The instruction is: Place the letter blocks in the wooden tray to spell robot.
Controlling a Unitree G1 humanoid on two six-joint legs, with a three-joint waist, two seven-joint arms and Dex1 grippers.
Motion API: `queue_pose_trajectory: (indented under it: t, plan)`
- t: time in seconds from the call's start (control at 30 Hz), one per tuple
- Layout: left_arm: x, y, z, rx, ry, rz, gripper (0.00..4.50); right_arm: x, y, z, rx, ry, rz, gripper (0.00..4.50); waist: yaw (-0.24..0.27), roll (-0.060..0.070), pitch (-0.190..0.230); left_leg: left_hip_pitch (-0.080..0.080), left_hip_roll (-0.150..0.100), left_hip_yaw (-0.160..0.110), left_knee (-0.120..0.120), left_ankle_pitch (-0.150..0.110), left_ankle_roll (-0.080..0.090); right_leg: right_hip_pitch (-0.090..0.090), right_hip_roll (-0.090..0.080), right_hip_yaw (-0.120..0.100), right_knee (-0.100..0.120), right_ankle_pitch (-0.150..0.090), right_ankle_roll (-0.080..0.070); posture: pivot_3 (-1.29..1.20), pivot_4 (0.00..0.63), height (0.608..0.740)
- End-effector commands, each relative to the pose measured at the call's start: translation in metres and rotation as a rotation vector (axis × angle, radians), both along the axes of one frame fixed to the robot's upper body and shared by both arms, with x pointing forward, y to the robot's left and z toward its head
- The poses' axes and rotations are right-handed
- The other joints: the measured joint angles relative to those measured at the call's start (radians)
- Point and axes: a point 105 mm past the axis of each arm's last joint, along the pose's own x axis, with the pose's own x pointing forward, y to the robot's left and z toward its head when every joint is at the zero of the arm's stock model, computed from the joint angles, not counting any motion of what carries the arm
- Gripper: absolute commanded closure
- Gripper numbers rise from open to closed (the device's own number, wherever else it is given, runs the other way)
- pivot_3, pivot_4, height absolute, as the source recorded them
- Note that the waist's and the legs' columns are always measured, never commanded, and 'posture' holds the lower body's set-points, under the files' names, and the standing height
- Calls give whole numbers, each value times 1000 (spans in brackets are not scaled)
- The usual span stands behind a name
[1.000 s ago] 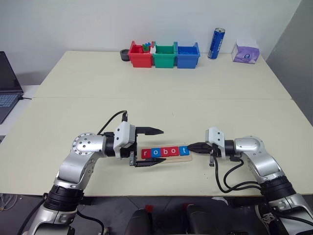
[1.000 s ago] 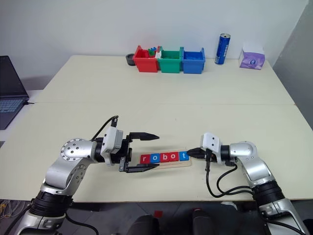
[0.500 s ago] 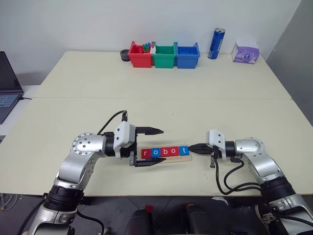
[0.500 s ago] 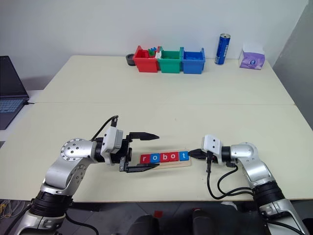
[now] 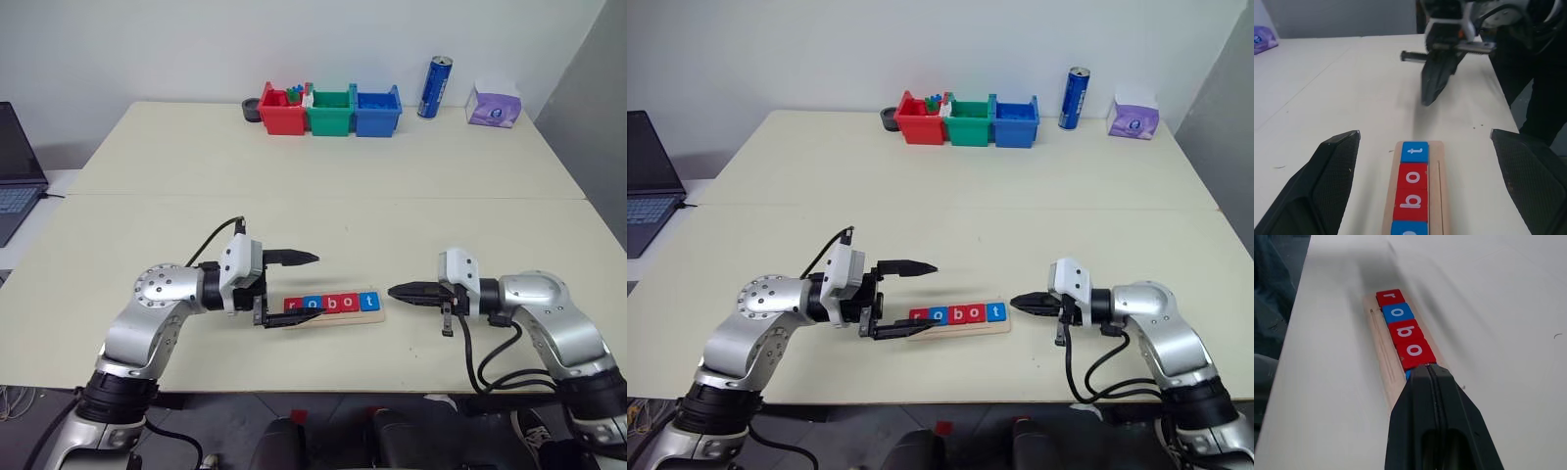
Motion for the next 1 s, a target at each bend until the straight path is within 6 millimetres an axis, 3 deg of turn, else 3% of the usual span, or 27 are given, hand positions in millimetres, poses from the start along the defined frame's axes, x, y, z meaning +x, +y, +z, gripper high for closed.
queue_pose_trajectory:
  t: [0.03,0.3,0.57,0.7,1.0]
  plan:
    - [-6,15,-3,31,17,80,0,-20,-1,3,7,8,-7,4475,-1,0,0,0,0,0,0,0,0,0,0,0,0,0,0,0,150,740]
    - [-24,33,-13,81,63,110,0,-40,5,-1,18,63,-21,4475,-1,0,0,1,0,0,0,0,0,1,0,0,1,0,0,0,150,740]
    - [-26,35,-15,98,45,139,0,-31,1,0,28,89,-58,4475,-1,0,0,1,-1,0,0,0,0,1,1,0,0,0,0,0,150,740]
    - [-27,33,-15,91,45,139,0,-34,0,0,21,106,-29,3580,0,0,0,1,-1,0,0,0,0,1,1,0,0,0,0,0,150,740]
    - [-28,33,-18,96,66,144,0,-39,-1,3,23,124,-16,274,-1,0,0,1,-1,0,0,0,0,1,1,0,0,0,0,0,150,740]
